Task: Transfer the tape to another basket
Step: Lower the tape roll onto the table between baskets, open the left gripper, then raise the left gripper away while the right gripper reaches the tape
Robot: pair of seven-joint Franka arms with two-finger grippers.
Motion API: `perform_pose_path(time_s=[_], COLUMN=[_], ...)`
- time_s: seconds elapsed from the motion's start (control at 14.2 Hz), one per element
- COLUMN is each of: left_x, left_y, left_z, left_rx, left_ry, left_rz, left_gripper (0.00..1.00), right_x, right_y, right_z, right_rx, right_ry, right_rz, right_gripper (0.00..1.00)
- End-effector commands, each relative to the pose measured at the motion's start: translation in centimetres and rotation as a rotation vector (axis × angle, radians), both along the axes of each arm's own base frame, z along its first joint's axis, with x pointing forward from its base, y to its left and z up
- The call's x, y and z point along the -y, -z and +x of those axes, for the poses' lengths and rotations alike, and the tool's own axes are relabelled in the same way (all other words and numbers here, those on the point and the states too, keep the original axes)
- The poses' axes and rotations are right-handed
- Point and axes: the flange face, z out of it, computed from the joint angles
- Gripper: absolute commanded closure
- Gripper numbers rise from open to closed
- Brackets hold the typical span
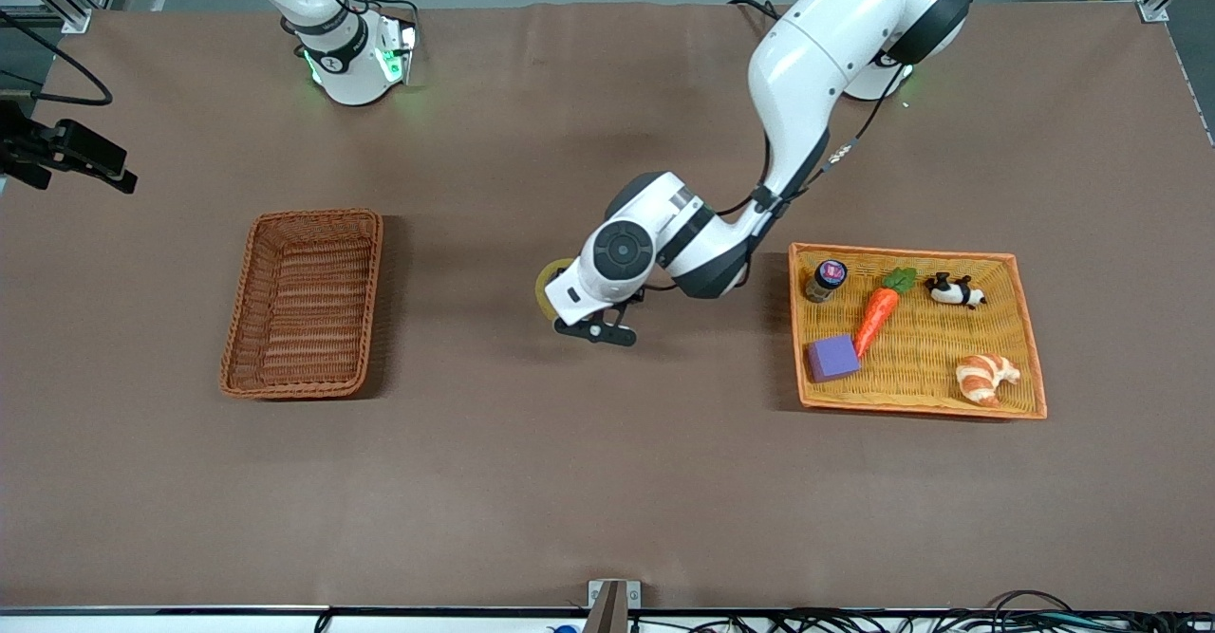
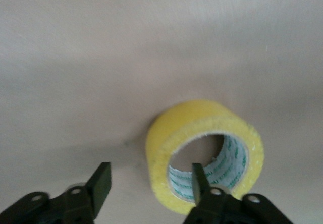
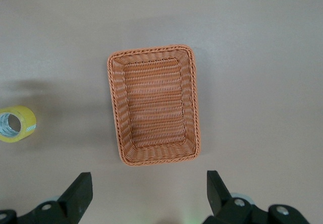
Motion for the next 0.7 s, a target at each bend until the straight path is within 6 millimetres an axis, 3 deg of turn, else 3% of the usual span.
perform_pose_path(time_s=[0.0, 0.14, 0.28, 0.35, 0.49, 0.63], left_x=[-3.5, -7.2, -11.5, -13.3, -15.1, -18.8], left_y=[-5.2, -9.1, -12.6, -14.4, -18.6, -22.4], left_z=[0.2, 0.2, -0.1, -0.1, -1.4, -1.3], left_rx=[0.019, 0.047, 0.077, 0.094, 0.137, 0.152], left_ry=[0.001, -0.024, -0.061, -0.083, -0.092, -0.137], left_rz=[0.038, 0.058, 0.079, 0.083, 0.090, 0.108], left_gripper=[0.00, 0.00, 0.00, 0.00, 0.00, 0.00], right_x=[-2.2, -5.6, -10.4, -13.4, -18.9, -25.0], right_y=[0.3, 2.1, 4.2, 5.5, 9.1, 13.0], right_z=[0.4, 1.5, 2.6, 2.9, 3.2, 2.8], right_rx=[0.008, -0.011, -0.017, -0.028, -0.056, -0.035], right_ry=[-0.033, -0.091, -0.165, -0.215, -0.297, -0.298], right_rz=[0.033, 0.041, 0.045, 0.043, 0.049, 0.051], right_gripper=[0.00, 0.00, 0.00, 0.00, 0.00, 0.00])
